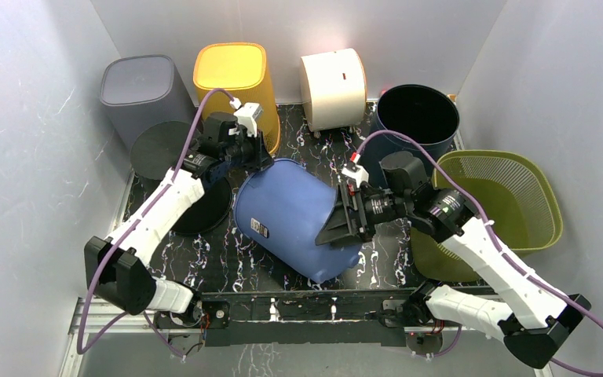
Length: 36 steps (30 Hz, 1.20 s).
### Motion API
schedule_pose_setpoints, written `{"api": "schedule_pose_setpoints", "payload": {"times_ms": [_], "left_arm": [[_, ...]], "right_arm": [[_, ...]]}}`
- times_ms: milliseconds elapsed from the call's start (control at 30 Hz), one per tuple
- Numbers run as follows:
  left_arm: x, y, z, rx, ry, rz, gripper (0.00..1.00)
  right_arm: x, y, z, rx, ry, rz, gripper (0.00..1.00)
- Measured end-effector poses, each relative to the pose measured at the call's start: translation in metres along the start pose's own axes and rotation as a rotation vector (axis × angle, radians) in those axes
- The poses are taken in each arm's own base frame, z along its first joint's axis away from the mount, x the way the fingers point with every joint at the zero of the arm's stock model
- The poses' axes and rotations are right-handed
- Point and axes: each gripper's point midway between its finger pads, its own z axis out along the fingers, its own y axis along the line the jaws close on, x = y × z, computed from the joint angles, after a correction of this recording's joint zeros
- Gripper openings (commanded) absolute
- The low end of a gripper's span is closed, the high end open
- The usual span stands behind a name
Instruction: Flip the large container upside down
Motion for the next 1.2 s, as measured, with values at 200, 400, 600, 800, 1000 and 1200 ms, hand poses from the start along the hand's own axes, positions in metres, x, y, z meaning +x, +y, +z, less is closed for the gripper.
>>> {"api": "schedule_pose_setpoints", "payload": {"times_ms": [200, 400, 600, 800, 1000, 1200], "left_arm": [[0.000, 0.005, 0.022, 0.004, -0.015, -0.037, 0.06], [0.005, 0.012, 0.043, -0.005, -0.004, -0.067, 0.35], [0.037, 0.009, 0.056, 0.006, 0.089, -0.131, 0.64], [0.053, -0.010, 0.057, 0.054, 0.152, -0.140, 0.73], [0.036, -0.015, 0.057, 0.049, 0.144, -0.126, 0.76], [0.002, -0.021, 0.047, 0.038, 0.084, -0.102, 0.80]], "right_arm": [[-0.017, 0.027, -0.003, -0.049, -0.029, -0.056, 0.97], [-0.045, 0.049, -0.001, -0.088, -0.107, -0.134, 0.97], [-0.100, 0.060, 0.010, -0.089, -0.289, -0.245, 0.98], [-0.150, 0.016, 0.040, 0.042, -0.370, -0.214, 0.98], [-0.159, 0.007, 0.037, 0.119, -0.398, -0.230, 0.98], [-0.159, 0.032, -0.001, 0.195, -0.458, -0.361, 0.98]]}}
